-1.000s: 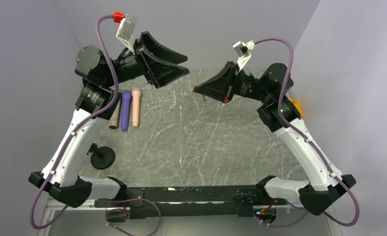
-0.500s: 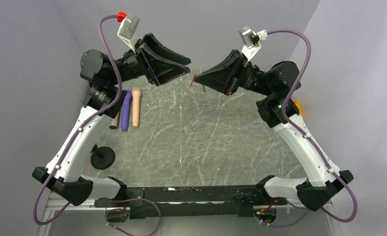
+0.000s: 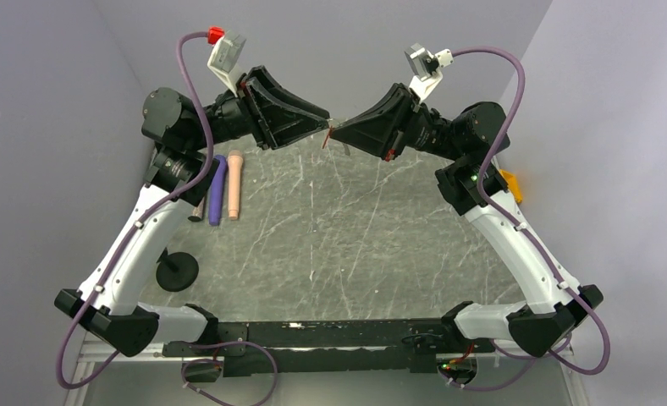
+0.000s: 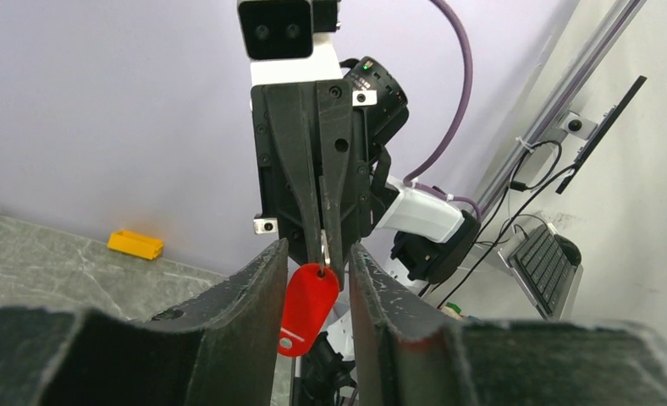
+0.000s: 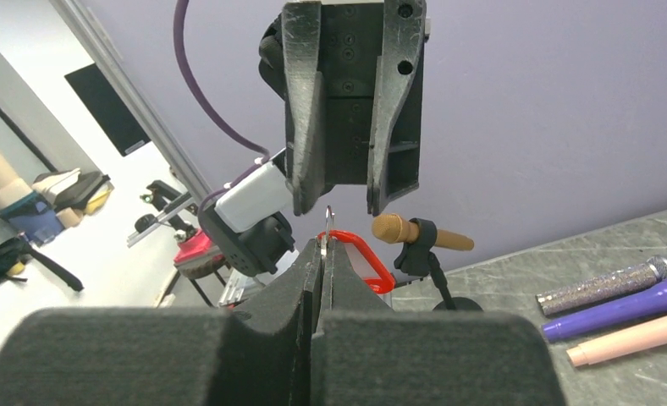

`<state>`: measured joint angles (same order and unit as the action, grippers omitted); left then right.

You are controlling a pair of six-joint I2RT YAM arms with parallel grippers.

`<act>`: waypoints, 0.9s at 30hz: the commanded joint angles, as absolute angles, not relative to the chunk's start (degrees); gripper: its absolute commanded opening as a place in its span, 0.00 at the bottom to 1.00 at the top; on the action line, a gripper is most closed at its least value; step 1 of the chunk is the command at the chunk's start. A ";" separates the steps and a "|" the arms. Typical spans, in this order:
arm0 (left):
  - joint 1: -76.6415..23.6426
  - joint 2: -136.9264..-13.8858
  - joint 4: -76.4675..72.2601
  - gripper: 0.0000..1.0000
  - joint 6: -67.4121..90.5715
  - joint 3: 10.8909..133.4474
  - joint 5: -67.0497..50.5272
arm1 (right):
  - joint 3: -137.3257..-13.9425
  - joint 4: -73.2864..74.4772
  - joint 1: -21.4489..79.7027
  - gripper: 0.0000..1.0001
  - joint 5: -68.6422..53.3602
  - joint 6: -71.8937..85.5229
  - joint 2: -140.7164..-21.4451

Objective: Remove the keys from the keyring

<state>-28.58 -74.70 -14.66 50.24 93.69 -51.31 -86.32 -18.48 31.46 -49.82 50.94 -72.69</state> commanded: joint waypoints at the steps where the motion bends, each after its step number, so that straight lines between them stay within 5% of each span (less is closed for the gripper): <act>1: -28.64 -72.66 -13.16 0.36 47.75 92.82 -52.39 | -88.61 -19.88 31.29 0.00 -50.28 49.71 -72.13; 27: -30.22 -73.37 -9.43 0.25 43.56 94.52 -52.73 | -87.49 -18.06 31.33 0.00 -51.22 49.16 -71.90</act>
